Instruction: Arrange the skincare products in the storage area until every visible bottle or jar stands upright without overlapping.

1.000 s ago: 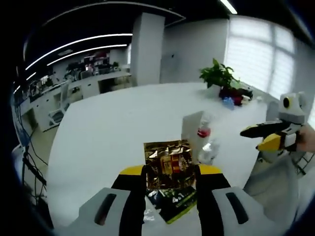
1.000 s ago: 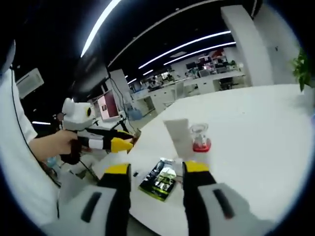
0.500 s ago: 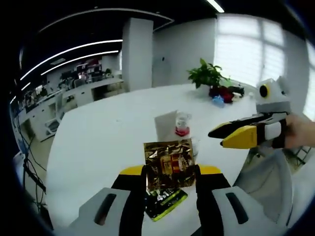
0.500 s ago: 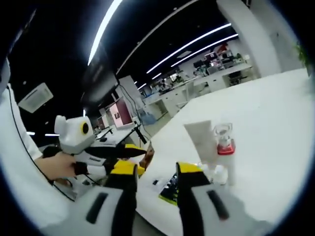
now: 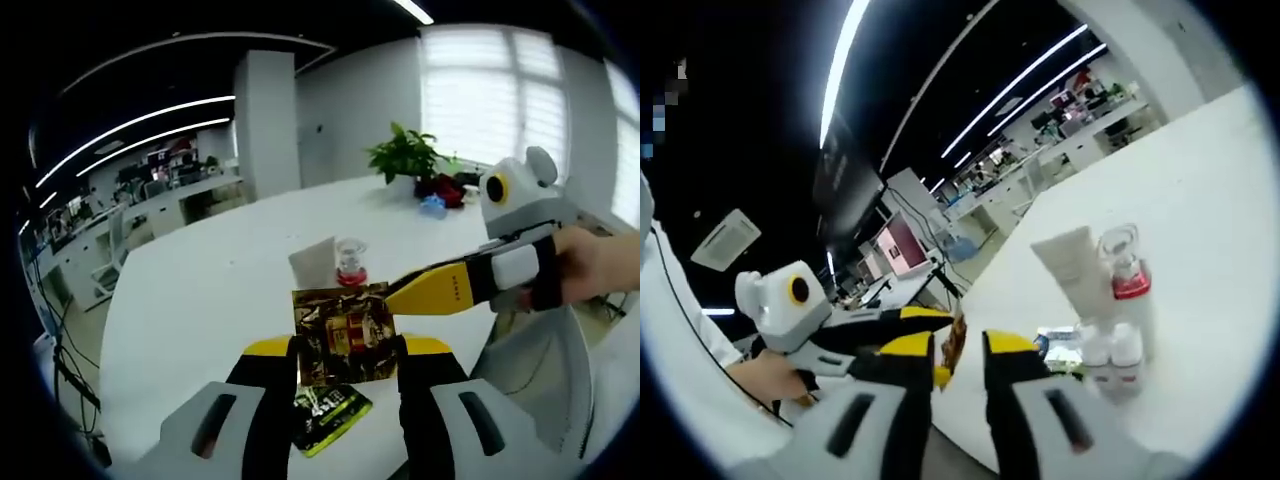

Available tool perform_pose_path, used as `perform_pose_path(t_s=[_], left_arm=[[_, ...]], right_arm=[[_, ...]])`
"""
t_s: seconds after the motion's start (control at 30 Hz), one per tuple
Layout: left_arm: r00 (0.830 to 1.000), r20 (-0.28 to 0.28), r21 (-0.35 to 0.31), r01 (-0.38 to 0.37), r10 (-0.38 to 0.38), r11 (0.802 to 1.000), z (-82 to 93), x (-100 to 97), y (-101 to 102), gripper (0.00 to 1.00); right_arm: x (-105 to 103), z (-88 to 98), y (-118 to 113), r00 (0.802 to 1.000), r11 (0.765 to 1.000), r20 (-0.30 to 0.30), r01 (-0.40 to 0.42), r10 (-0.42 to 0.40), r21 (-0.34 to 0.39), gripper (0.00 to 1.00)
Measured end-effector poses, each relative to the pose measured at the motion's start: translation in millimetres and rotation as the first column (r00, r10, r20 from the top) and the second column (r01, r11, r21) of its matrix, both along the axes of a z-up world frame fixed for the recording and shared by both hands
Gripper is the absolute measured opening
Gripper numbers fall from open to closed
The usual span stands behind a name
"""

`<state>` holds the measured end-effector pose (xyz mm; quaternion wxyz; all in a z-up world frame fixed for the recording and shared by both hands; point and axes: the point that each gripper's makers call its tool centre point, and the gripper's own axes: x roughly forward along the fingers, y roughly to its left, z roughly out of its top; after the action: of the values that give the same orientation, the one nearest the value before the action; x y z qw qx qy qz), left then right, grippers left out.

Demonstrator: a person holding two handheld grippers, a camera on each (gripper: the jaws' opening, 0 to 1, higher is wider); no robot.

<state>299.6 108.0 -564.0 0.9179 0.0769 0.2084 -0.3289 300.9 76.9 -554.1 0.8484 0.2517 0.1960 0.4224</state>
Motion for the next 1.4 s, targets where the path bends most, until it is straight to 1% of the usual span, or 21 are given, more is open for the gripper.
perform_pose_path(t_s=[0.13,0.3,0.37,0.57,0.63,0.7,0.77,0.83,0.87,0.9,0.93,1.0,1.03,1.1,1.17,1.23,1.27,1.33,1.37,1.4], left_arm=[[1.000,0.009,0.001,0.012,-0.012,1.000,2.5,-2.6,-4.6,0.37],[1.000,0.017,-0.001,0.021,-0.021,1.000,5.2,-3.6,-7.8,0.37],[1.000,0.020,0.002,0.020,-0.020,1.000,5.5,-3.5,-8.0,0.37],[0.999,0.019,0.010,0.033,-0.033,0.999,4.8,-6.4,-9.4,0.37],[0.999,0.016,0.008,0.040,-0.040,0.999,4.8,-7.5,-9.6,0.37],[0.998,0.004,0.001,0.061,-0.061,0.998,5.3,-9.9,-10.0,0.39],[0.997,0.007,0.002,0.072,-0.072,0.997,7.6,-10.1,-8.1,0.42],[0.995,0.010,0.008,0.099,-0.099,0.995,11.4,-9.7,-5.2,0.42],[0.990,0.012,0.017,0.144,-0.144,0.989,13.8,-10.4,-5.2,0.42],[0.986,0.015,0.031,0.165,-0.166,0.986,15.6,-9.6,-3.4,0.41],[0.979,0.021,0.059,0.202,-0.203,0.978,18.1,-8.5,-1.4,0.40],[0.965,0.026,0.079,0.258,-0.261,0.963,23.2,-8.1,-0.8,0.38],[0.955,0.021,0.096,0.293,-0.296,0.951,26.4,-8.2,0.1,0.36],[0.937,0.030,0.120,0.342,-0.348,0.932,32.8,-6.9,0.4,0.32],[0.927,0.021,0.134,0.369,-0.375,0.920,35.1,-6.4,0.7,0.28],[0.911,0.020,0.168,0.404,-0.413,0.899,35.9,-5.9,0.1,0.25],[0.894,0.008,0.182,0.438,-0.447,0.880,34.4,-8.2,-1.6,0.23],[0.876,-0.014,0.198,0.476,-0.483,0.857,31.1,-11.5,-3.3,0.18],[0.860,-0.028,0.210,0.503,-0.509,0.838,28.5,-13.8,-4.7,0.16],[0.848,-0.036,0.215,0.523,-0.528,0.825,26.9,-15.7,-5.9,0.15]], right_arm=[[0.0,-0.4,0.3,1.000,1.000,-0.020,0.001,0.000,0.026,0.12],[-0.8,4.5,0.9,1.000,0.998,-0.020,0.009,-0.008,0.054,0.03],[-1.8,5.9,1.8,0.999,0.998,-0.031,0.010,-0.008,0.069,0.02],[-3.5,4.0,0.3,0.999,0.998,-0.042,0.020,-0.017,0.067,0.01],[-3.7,3.6,-1.2,0.999,0.998,-0.033,0.019,-0.017,0.056,0.01],[-4.5,4.1,-2.2,0.999,0.998,-0.034,0.016,-0.014,0.054,0.01],[-4.6,3.7,-4.2,0.999,0.999,-0.032,0.012,-0.011,0.043,0.01],[-5.5,3.4,-6.3,1.000,1.000,-0.027,-0.002,0.002,0.030,0.01],[-6.1,3.3,-7.0,1.000,1.000,-0.026,-0.009,0.010,0.025,0.01],[-7.8,3.0,-7.6,0.999,0.999,-0.024,-0.029,0.030,0.012,0.01],[-9.5,2.5,-7.9,0.999,0.999,-0.018,-0.050,0.050,-0.003,0.01],[-12.6,3.4,-8.7,0.996,0.996,0.002,-0.087,0.087,-0.034,0.01],[-14.0,3.9,-8.6,0.995,0.994,0.007,-0.102,0.102,-0.043,0.01],[-16.3,4.0,-9.3,0.992,0.990,0.013,-0.123,0.124,-0.066,0.01],[-18.6,3.4,-9.1,0.990,0.987,0.015,-0.140,0.142,-0.075,0.01],[-21.5,3.4,-8.5,0.987,0.985,0.019,-0.156,0.158,-0.078,0.01],[-23.5,3.6,-7.8,0.986,0.983,0.023,-0.164,0.166,-0.081,0.01],[-25.8,3.8,-6.7,0.984,0.982,0.025,-0.173,0.175,-0.080,0.01],[-27.6,4.1,-5.9,0.983,0.981,0.026,-0.179,0.181,-0.078,0.01],[-28.7,4.4,-5.5,0.982,0.980,0.029,-0.182,0.185,-0.077,0.01]])
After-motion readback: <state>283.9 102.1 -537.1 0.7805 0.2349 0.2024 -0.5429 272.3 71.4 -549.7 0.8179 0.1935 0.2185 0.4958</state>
